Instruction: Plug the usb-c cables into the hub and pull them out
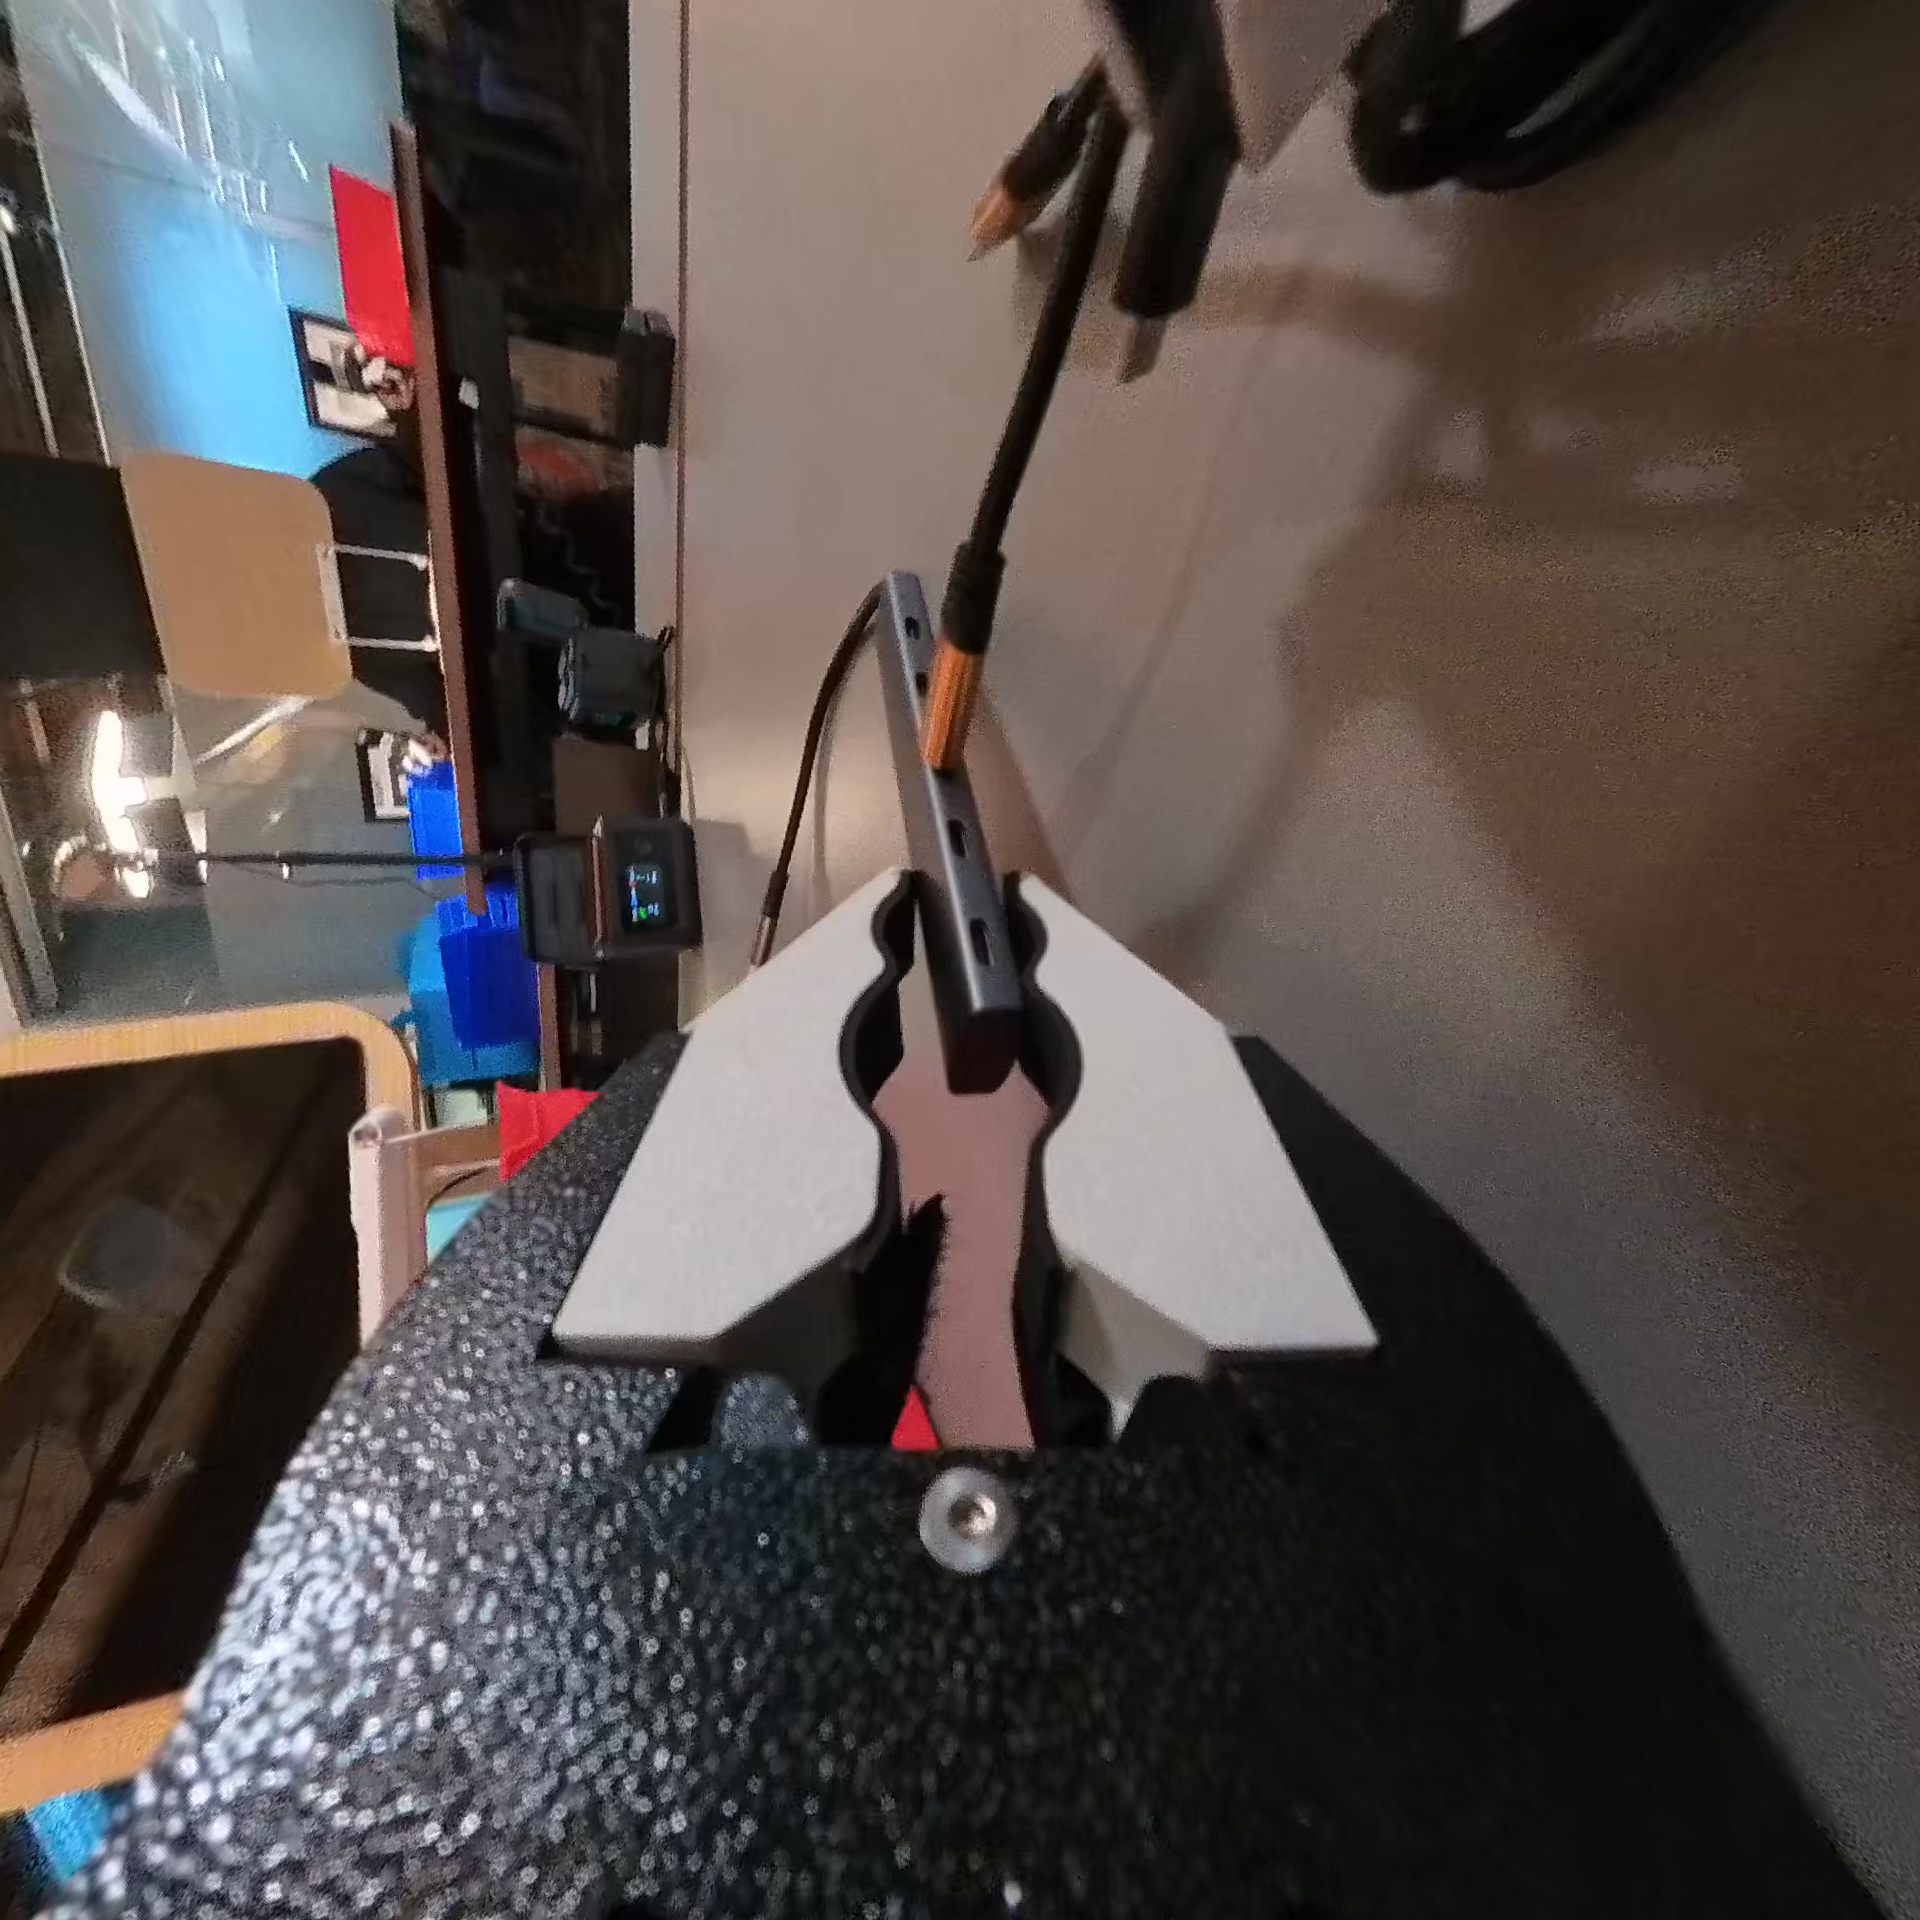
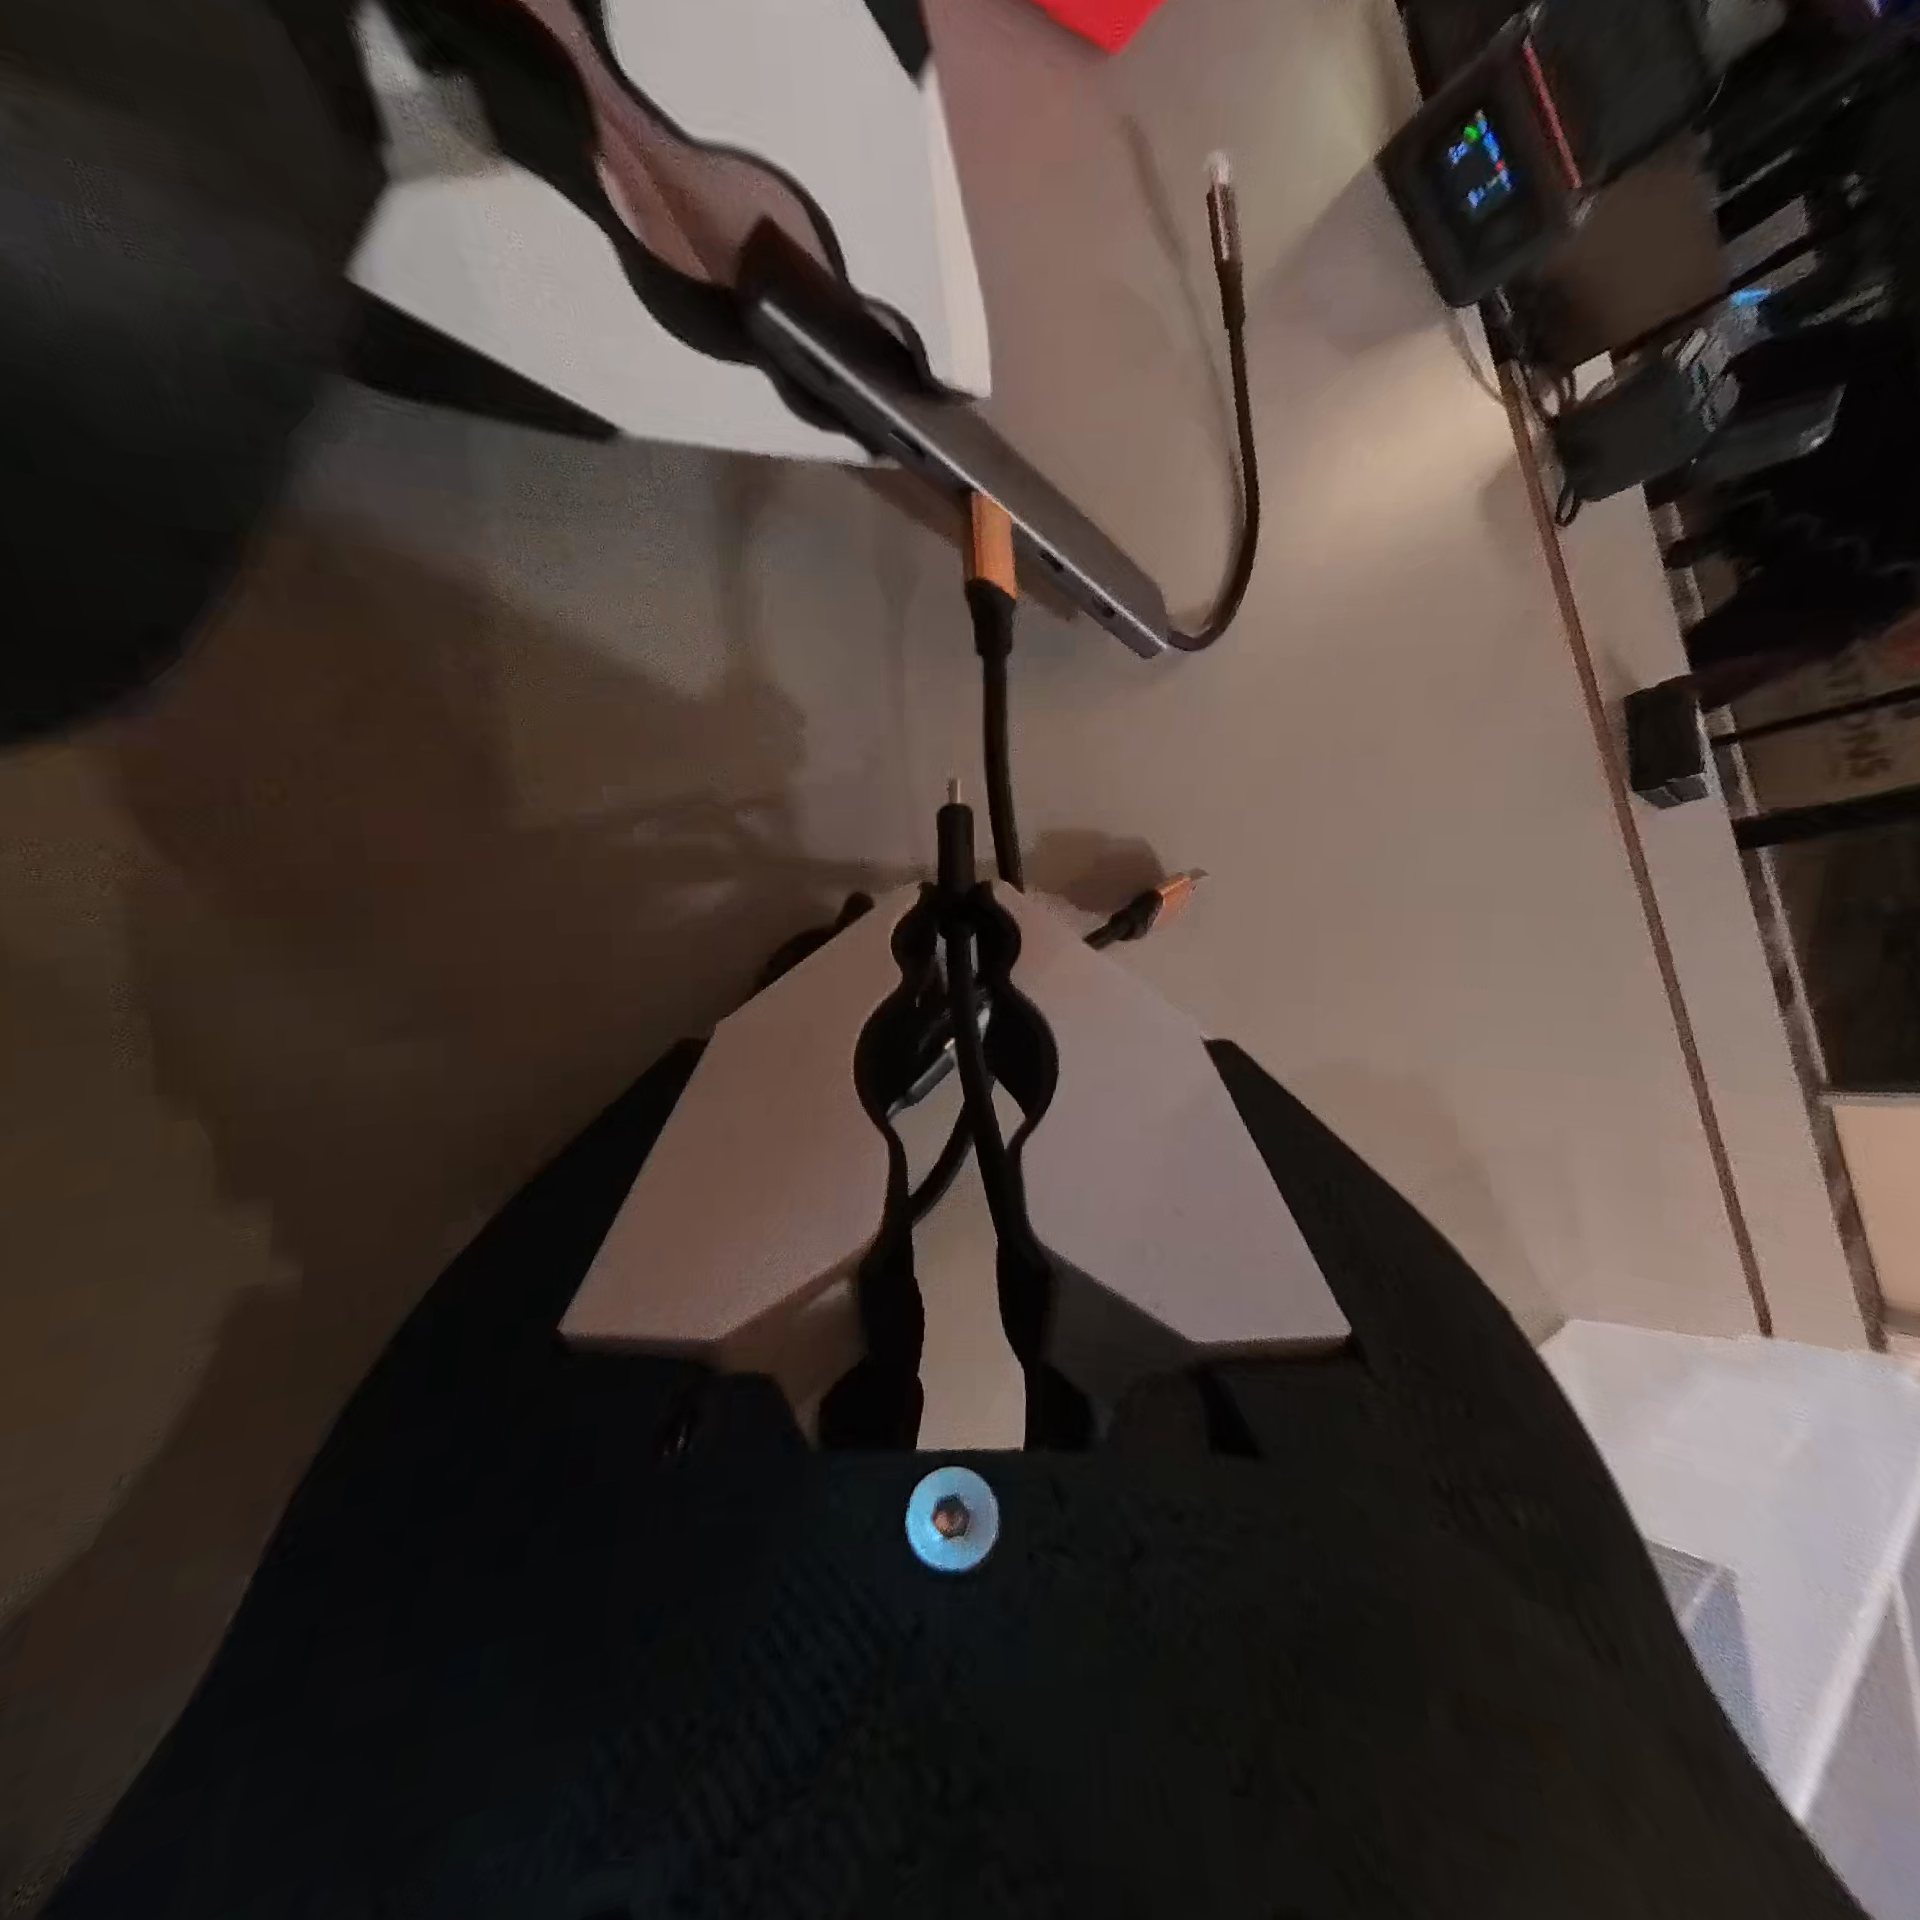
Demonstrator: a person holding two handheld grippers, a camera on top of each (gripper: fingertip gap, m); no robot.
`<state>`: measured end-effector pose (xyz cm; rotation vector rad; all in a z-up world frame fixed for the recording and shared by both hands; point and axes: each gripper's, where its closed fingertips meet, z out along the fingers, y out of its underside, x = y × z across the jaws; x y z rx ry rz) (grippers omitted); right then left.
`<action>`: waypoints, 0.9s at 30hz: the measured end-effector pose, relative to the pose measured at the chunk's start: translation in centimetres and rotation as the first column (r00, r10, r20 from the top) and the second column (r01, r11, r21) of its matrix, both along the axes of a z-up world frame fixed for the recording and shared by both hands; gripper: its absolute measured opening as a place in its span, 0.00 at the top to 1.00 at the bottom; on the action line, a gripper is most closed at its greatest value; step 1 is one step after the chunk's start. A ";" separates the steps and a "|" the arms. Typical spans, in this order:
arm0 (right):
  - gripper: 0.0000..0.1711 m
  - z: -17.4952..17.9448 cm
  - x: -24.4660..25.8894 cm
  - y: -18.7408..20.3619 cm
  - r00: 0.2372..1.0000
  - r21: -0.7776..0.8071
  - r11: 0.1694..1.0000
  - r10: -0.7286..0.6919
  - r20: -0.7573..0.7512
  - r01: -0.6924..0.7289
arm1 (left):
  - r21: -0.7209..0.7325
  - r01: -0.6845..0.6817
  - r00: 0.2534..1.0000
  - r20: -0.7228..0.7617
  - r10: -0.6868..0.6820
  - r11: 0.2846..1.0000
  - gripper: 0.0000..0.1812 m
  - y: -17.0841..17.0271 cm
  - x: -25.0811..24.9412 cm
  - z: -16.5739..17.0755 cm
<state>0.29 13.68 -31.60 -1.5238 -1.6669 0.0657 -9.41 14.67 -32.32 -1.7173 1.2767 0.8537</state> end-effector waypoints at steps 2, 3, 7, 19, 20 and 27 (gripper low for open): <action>0.97 -0.1 0.1 0.5 1.000 0.009 1.000 -0.002 -0.009 0.002 | 0.019 0.045 0.999 0.009 -0.045 0.999 0.92 -0.3 0.3 0.1; 0.97 -0.3 0.2 0.8 1.000 0.019 1.000 -0.004 -0.009 0.004 | 0.029 0.062 0.998 0.017 -0.063 0.998 0.92 -0.4 0.5 0.2; 0.97 -0.8 0.5 1.4 1.000 -0.008 1.000 -0.005 -0.023 0.004 | 0.026 0.140 0.990 0.020 -0.141 0.990 0.92 -1.1 1.2 0.0; 0.97 4.2 -3.3 -1.8 0.974 0.393 0.892 0.211 0.077 -0.224 | 0.003 0.127 0.986 0.104 -0.127 0.992 0.96 -0.7 1.3 2.4; 0.97 4.2 -3.5 -1.7 0.971 0.416 0.878 0.212 0.106 -0.237 | 0.002 0.128 0.986 0.107 -0.127 0.992 0.96 -0.7 1.5 2.5; 0.97 2.6 -2.8 -0.1 0.971 0.388 0.891 0.204 0.122 -0.236 | -0.012 0.175 0.976 0.132 -0.172 0.985 0.93 -1.1 2.3 1.6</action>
